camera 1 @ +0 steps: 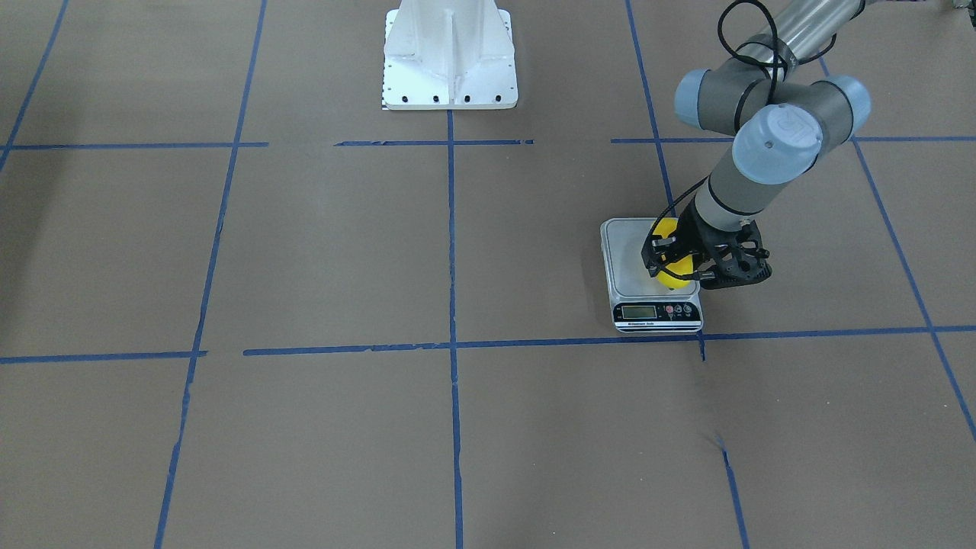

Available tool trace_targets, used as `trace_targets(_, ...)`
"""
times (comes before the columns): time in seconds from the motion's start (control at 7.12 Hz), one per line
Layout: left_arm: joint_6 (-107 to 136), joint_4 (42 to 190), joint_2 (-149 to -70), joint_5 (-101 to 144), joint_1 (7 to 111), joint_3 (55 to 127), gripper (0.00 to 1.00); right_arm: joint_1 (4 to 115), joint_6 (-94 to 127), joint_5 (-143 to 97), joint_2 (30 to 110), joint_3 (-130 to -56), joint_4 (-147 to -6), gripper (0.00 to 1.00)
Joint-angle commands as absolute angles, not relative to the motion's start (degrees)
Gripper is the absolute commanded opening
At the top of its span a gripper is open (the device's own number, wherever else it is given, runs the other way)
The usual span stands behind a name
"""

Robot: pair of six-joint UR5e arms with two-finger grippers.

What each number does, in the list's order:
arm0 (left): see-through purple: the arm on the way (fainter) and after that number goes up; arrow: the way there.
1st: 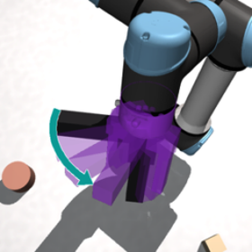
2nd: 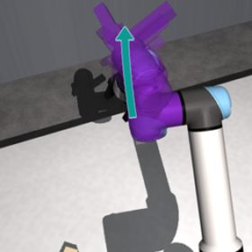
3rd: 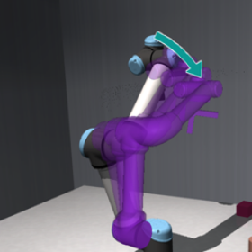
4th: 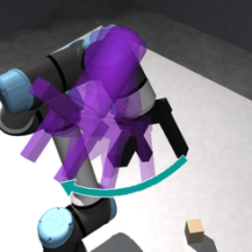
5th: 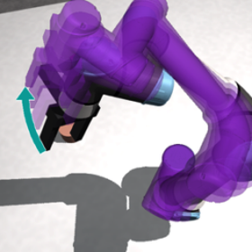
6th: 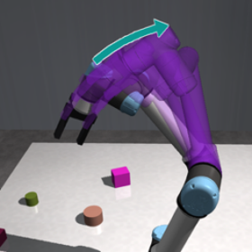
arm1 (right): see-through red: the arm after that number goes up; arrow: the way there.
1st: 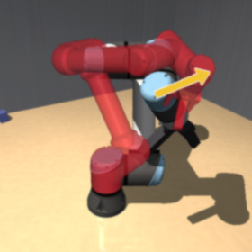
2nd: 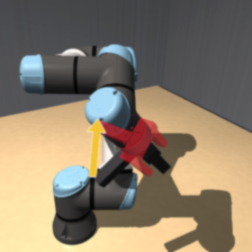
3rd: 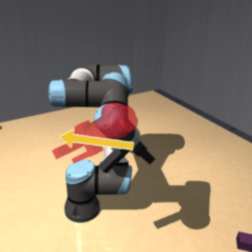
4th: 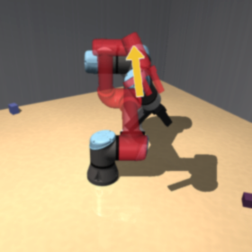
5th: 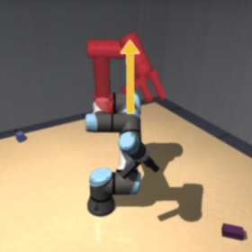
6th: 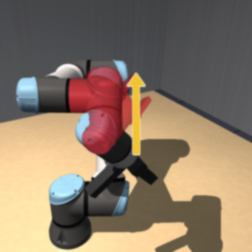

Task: Weigh mango
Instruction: 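Lift the mango with the left gripper and carry it onto the scale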

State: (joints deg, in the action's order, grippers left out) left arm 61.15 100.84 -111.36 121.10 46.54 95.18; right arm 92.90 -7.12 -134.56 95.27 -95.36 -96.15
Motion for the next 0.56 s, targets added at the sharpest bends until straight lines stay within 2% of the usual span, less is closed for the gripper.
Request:
trace_targets(0.0,60.5,100.8,-111.2,121.0,46.6,95.8,1.00,92.9,-7.1,-134.6,95.3,-95.4,-96.2,1.00)
trace_targets(0.42,58.9,99.7,-110.4,120.9,51.6,100.4,1.00,92.9,-7.1,-134.6,95.3,-95.4,-96.2,1.00)
